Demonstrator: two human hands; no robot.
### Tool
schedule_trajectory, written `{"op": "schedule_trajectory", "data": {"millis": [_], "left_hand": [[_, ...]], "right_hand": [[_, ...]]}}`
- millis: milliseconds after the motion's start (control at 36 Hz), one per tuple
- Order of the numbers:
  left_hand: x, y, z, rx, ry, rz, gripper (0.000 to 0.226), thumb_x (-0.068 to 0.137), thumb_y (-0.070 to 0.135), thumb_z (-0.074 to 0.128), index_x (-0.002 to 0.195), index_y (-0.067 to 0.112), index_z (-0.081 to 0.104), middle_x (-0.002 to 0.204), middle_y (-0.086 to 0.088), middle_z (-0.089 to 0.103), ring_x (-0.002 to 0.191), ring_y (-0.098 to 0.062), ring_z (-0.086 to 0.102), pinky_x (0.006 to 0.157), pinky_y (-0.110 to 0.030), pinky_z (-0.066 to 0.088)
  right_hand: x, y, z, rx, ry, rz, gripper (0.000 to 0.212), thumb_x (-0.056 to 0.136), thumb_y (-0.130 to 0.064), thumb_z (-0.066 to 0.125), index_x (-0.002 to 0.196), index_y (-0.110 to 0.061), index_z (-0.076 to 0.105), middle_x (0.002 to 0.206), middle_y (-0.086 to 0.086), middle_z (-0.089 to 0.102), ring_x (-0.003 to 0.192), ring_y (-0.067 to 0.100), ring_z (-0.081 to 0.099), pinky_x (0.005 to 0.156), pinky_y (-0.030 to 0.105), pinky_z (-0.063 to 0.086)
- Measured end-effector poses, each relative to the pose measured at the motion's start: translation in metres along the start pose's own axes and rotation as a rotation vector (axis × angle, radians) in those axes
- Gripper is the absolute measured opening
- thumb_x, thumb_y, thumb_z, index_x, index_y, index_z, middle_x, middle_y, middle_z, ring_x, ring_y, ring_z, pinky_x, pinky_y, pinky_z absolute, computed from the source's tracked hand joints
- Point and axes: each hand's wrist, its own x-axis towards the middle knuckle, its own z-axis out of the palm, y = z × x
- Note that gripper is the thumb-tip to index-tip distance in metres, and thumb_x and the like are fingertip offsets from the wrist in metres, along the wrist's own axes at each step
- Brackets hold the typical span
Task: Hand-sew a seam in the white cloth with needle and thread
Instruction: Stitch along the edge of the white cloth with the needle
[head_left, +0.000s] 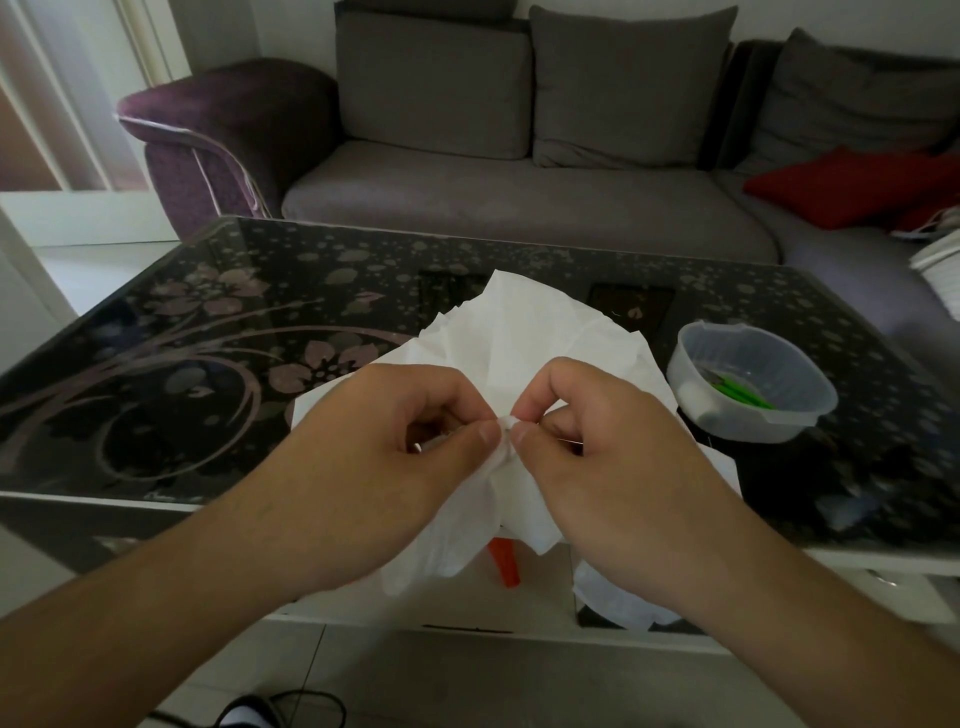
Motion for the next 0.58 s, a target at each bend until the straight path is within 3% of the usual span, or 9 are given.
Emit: {"op": "schedule_trajectory", "data": {"millis": [167, 250, 333, 500, 583], "left_hand": [[-0.0008, 0.0000, -0.0001, 0.032, 0.009, 0.009, 0.015, 0.096, 0.038, 0.061, 0.091, 0.037, 0.074, 0.085, 0.021, 0.072, 0.084, -0.003, 0.070, 0.072, -0.015, 0.050], [-0.0009, -0.0002, -0.0002, 0.025, 0.013, 0.014, 0.015, 0.096, 0.039, 0.061, 0.090, 0.037, 0.074, 0.085, 0.021, 0.072, 0.083, -0.003, 0.070, 0.070, -0.015, 0.050], [-0.0005, 0.0000, 0.0000, 0.025, 0.003, 0.023, 0.015, 0.096, 0.037, 0.061, 0.090, 0.037, 0.074, 0.085, 0.021, 0.073, 0.084, -0.003, 0.070, 0.071, -0.016, 0.050], [0.0000, 0.0006, -0.0015, 0.013, -0.001, 0.040, 0.015, 0.096, 0.037, 0.062, 0.090, 0.037, 0.075, 0.086, 0.020, 0.074, 0.084, -0.004, 0.071, 0.072, -0.019, 0.052], [0.0001, 0.0019, -0.0032, 0.016, -0.005, 0.047, 0.015, 0.095, 0.038, 0.061, 0.092, 0.037, 0.076, 0.088, 0.020, 0.075, 0.086, -0.002, 0.071, 0.075, -0.022, 0.058]], "right_hand": [[-0.0007, -0.0012, 0.0031, 0.003, 0.005, 0.008, 0.011, 0.103, -0.038, 0.055, 0.092, -0.036, 0.055, 0.066, -0.017, 0.065, 0.063, -0.005, 0.062, 0.048, 0.008, 0.042], [-0.0007, -0.0016, 0.0021, 0.033, 0.001, 0.023, 0.010, 0.102, -0.038, 0.055, 0.093, -0.035, 0.057, 0.067, -0.013, 0.067, 0.062, -0.004, 0.062, 0.047, 0.008, 0.042], [0.0011, -0.0010, -0.0002, 0.079, -0.012, 0.042, 0.012, 0.102, -0.036, 0.058, 0.092, -0.031, 0.063, 0.058, -0.005, 0.063, 0.048, 0.003, 0.053, 0.045, 0.012, 0.039], [0.0044, 0.0029, -0.0034, 0.135, -0.022, 0.060, 0.017, 0.101, -0.031, 0.060, 0.086, -0.027, 0.066, 0.051, -0.005, 0.056, 0.048, 0.007, 0.051, 0.047, 0.018, 0.039], [0.0067, 0.0037, -0.0047, 0.175, -0.024, 0.081, 0.015, 0.101, -0.030, 0.062, 0.087, -0.027, 0.067, 0.055, -0.007, 0.060, 0.052, 0.003, 0.055, 0.055, 0.021, 0.043]]}}
